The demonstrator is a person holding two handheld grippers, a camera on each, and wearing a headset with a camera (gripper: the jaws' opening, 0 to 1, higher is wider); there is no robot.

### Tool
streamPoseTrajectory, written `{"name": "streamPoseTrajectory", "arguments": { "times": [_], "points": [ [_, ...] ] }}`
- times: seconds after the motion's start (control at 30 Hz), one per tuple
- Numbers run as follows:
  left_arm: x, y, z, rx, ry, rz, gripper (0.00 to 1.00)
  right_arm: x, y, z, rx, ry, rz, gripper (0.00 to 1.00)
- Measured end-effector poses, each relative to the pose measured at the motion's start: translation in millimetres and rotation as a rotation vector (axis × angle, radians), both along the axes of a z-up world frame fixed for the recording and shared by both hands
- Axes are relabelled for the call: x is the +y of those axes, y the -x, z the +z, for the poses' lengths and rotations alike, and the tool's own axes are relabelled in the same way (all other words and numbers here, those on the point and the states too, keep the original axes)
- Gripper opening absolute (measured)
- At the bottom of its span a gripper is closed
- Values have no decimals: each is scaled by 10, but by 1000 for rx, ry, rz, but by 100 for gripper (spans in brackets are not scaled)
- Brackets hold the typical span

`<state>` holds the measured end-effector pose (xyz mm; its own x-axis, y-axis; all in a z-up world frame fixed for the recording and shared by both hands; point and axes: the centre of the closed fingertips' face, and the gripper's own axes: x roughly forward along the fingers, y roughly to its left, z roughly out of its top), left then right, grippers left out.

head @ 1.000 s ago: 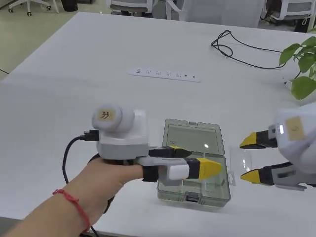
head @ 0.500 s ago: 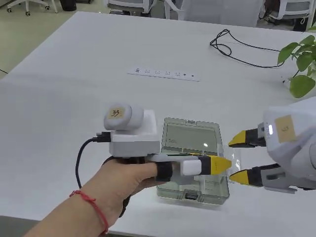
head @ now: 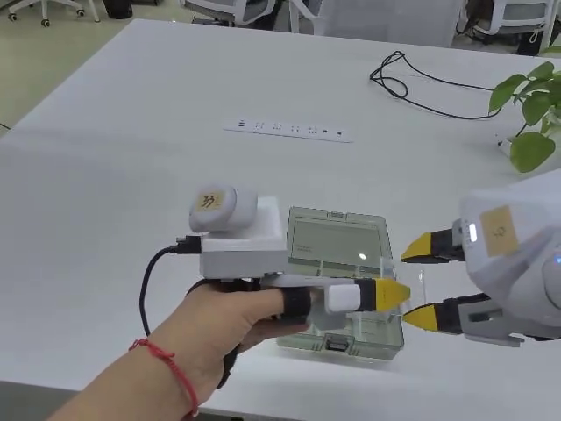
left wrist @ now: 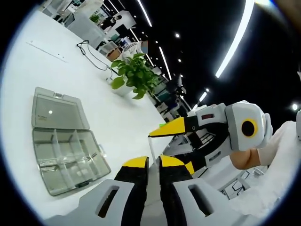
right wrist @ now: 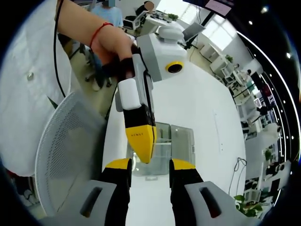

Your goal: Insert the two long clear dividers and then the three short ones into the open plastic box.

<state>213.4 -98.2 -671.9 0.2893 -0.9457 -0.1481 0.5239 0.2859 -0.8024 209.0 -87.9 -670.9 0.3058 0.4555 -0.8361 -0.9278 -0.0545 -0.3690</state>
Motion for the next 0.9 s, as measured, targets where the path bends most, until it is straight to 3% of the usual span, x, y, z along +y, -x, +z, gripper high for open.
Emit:
{"name": "streamPoseTrajectory", "arguments": {
  "times": [0.5, 0.83, 0.9],
  "points": [
    [-8, 24, -1, 15, 14, 2, 0, -4, 17, -5, -4, 7, 3, 33],
    [4, -4, 1, 42, 29, 25, 0, 7, -5, 7, -20, 4, 15, 33],
    [24, -13, -36, 30, 6, 24, 0, 16, -17, 19, -24, -2, 14, 33]
  ]
}}
